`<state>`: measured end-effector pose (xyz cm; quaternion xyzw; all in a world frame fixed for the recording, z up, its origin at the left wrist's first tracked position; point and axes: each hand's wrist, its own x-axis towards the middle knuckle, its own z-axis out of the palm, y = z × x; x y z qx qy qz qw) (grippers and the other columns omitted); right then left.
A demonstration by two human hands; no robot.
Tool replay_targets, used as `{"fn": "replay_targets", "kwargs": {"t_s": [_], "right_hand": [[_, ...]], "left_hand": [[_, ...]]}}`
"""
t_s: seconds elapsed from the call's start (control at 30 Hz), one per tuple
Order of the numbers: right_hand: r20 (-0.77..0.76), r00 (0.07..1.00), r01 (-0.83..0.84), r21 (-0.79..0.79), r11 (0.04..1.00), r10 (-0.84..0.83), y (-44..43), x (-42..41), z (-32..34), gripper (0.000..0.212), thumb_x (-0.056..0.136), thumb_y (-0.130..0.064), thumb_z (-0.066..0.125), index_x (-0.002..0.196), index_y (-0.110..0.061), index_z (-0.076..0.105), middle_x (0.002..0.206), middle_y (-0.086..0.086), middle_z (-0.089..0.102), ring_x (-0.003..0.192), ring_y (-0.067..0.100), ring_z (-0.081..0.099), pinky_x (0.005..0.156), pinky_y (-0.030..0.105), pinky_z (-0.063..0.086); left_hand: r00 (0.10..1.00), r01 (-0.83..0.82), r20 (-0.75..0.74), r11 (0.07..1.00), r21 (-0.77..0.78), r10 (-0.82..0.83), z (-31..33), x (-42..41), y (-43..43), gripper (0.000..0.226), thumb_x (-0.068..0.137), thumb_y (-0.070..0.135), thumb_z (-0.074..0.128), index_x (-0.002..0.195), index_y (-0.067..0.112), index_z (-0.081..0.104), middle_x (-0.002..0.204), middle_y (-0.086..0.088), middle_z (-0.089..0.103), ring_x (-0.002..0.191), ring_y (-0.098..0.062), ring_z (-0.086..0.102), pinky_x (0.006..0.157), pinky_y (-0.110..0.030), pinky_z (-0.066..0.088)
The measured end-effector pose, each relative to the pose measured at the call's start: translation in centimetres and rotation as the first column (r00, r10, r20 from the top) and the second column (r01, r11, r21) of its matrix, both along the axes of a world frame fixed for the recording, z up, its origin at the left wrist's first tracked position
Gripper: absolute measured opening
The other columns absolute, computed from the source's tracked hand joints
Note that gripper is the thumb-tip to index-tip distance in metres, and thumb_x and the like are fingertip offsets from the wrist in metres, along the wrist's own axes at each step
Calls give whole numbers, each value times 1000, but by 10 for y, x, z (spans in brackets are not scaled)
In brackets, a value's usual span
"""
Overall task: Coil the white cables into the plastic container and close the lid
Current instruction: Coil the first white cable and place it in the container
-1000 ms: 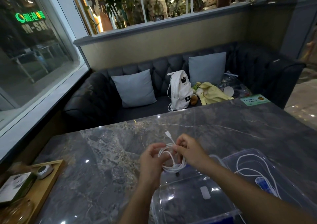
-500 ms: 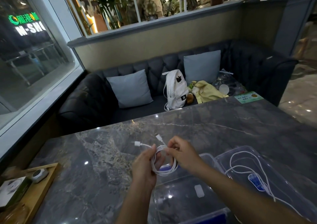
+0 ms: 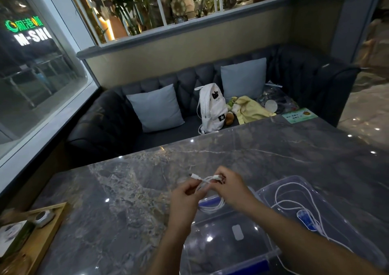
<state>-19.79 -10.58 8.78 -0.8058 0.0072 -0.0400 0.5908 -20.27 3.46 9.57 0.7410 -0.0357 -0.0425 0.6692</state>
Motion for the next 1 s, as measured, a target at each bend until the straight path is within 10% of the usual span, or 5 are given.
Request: {"fn": "replay_targets", "kwargs": {"t_s": [0.17, 0.6, 0.83, 1.0], "right_hand": [[2, 996, -86, -159, 983, 88, -8, -4, -1, 34, 79, -19, 69, 63, -27, 40, 61, -9, 49, 57, 1, 45, 53, 12, 36], [-78, 992, 113, 190, 975, -100, -29, -5, -22, 16, 86, -11, 59, 71, -14, 63, 64, 3, 63, 59, 20, 63, 59, 36, 53], [13, 990, 132, 217, 967, -139, -15, -12, -27, 17, 90, -16, 55, 73, -18, 58, 56, -8, 63, 47, -2, 60, 43, 10, 44], [59, 998, 30, 26, 999, -31, -16, -10, -21, 15, 92, -18, 52, 80, -15, 62, 72, 3, 64, 65, 20, 63, 60, 37, 52]], "left_hand": [[954, -210, -240, 971, -115, 177, -9, 3, -12, 24, 81, 23, 69, 68, 2, 66, 60, -10, 63, 58, -20, 59, 60, -32, 49], [889, -307, -410, 929, -209, 202, -18, -1, -30, 25, 92, 15, 55, 92, -9, 63, 79, -19, 69, 62, -17, 70, 50, -23, 55], [801, -452, -585, 771, -449, 128, -13, -7, -26, 27, 94, 11, 49, 77, -8, 59, 59, -15, 69, 48, -15, 67, 41, -21, 53], [774, -496, -621, 725, -479, 120, -11, -4, -17, 27, 92, 7, 51, 71, -8, 58, 48, -13, 66, 42, -15, 65, 37, -20, 51]]}}
